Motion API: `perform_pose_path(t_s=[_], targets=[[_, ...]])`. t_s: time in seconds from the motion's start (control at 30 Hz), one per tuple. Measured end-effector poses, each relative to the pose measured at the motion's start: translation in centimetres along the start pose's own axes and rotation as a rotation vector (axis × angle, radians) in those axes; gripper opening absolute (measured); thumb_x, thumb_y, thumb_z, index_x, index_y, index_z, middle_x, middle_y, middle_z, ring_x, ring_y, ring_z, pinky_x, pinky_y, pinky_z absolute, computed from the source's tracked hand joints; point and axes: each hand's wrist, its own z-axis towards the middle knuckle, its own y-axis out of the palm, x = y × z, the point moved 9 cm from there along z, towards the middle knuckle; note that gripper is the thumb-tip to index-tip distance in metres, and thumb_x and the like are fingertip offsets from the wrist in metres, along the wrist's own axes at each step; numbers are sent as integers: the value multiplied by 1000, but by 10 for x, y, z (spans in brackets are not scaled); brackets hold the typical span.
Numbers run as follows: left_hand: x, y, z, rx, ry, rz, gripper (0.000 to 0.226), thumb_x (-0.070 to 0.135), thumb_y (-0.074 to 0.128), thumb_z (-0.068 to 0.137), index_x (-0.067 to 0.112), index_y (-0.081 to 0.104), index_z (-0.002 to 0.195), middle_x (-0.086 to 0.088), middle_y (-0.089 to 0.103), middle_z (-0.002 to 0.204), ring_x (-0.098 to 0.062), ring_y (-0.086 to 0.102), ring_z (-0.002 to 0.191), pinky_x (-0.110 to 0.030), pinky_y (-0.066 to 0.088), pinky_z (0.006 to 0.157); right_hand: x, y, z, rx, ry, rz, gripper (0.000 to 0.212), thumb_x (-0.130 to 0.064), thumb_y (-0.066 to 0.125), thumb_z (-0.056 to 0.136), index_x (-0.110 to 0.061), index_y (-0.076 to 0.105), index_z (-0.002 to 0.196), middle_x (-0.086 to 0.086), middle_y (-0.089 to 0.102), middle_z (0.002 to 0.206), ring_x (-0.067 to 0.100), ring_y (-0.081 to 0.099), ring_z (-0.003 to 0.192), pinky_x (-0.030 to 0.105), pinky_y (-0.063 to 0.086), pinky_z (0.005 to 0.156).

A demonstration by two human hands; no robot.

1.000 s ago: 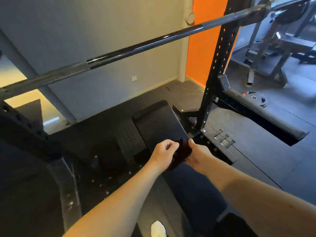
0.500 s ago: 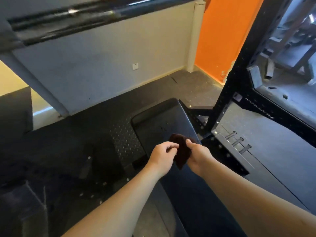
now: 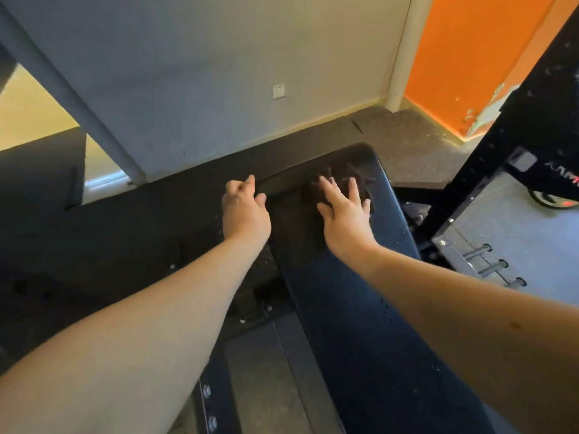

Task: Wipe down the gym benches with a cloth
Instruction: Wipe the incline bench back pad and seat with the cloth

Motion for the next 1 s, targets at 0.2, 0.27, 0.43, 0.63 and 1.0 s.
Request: perform_pose_path(t_s=[0.2,0.27,0.43,0.63,1.0], targets=[[-5,-4,15,14,12,-7,46,17,66,99,15,56,143,-5,47,137,-18,59,113,-19,41,85,-4,32,2,67,-110,-448,56,-47,27,108,-41,9,160,3,-19,169,37,-32,149,67,-11,119],[-6,-3,17,25,12,-30,44,15,68,97,15,58,140,-5,48,137,-22,61,115,-20,42,85,-18,30,21,104,-133,-449,55,-45,30,108,-38,12,160,5,-16,169,37,-29,150,66,-11,120],[-12,-4,18,40,36,-78,38,11,66,97,15,64,135,-4,51,131,-17,57,110,-23,42,86,-76,64,25,99,-428,-424,62,-21,54,102,-22,31,159,8,6,170,33,-14,155,52,-11,123],[-14,-3,22,28,17,-122,40,12,72,94,15,65,133,-4,54,129,-19,59,111,-29,50,93,-38,10,56,83,-516,-458,57,-14,54,101,-18,39,155,8,18,168,29,1,157,47,-1,125],[-15,-3,20,28,36,-76,40,14,67,97,18,61,136,0,50,131,-17,59,112,-23,43,85,-76,56,22,92,-423,-470,61,-16,53,100,-15,32,158,10,7,169,32,-12,155,48,-14,121]])
